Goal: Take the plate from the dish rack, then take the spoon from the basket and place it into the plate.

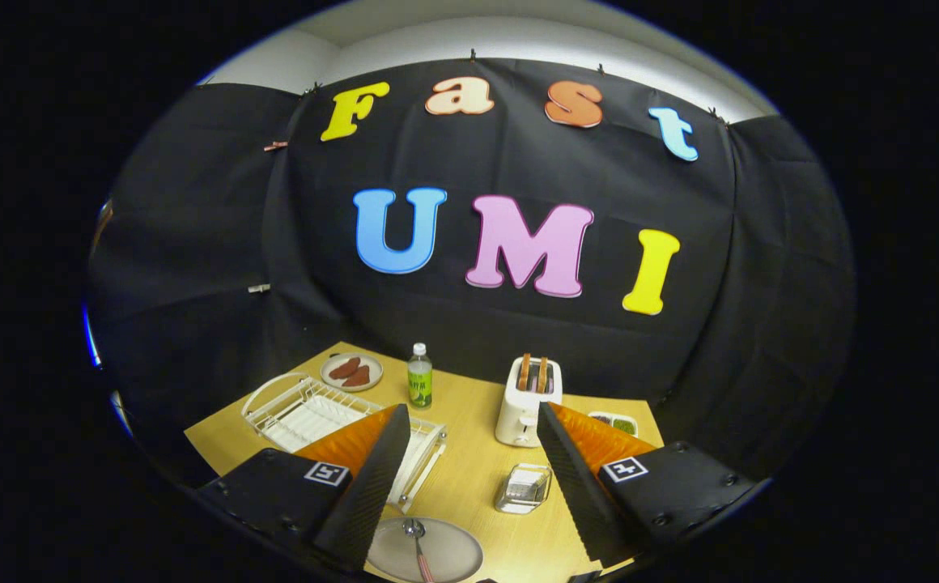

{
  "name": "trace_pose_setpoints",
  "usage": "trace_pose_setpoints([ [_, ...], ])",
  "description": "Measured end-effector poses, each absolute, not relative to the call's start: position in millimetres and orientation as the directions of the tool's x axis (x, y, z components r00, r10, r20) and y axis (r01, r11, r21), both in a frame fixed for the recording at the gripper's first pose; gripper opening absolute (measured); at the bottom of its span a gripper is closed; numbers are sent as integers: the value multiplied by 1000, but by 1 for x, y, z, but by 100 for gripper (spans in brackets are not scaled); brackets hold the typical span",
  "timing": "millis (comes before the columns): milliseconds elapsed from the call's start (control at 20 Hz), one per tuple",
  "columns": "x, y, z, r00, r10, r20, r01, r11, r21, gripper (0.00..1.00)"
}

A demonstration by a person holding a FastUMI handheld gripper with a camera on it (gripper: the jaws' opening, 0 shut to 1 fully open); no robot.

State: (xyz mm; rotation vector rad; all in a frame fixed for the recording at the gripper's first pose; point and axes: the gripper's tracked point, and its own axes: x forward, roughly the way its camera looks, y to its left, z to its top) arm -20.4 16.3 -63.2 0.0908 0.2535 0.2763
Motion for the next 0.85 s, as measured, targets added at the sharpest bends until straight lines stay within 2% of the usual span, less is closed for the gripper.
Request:
trace_pose_setpoints([
  [350,-19,-4,-2,965,238,-110,-218,961,168,96],
  [850,-16,0,-18,962,231,-146,-209,966,153,96],
])
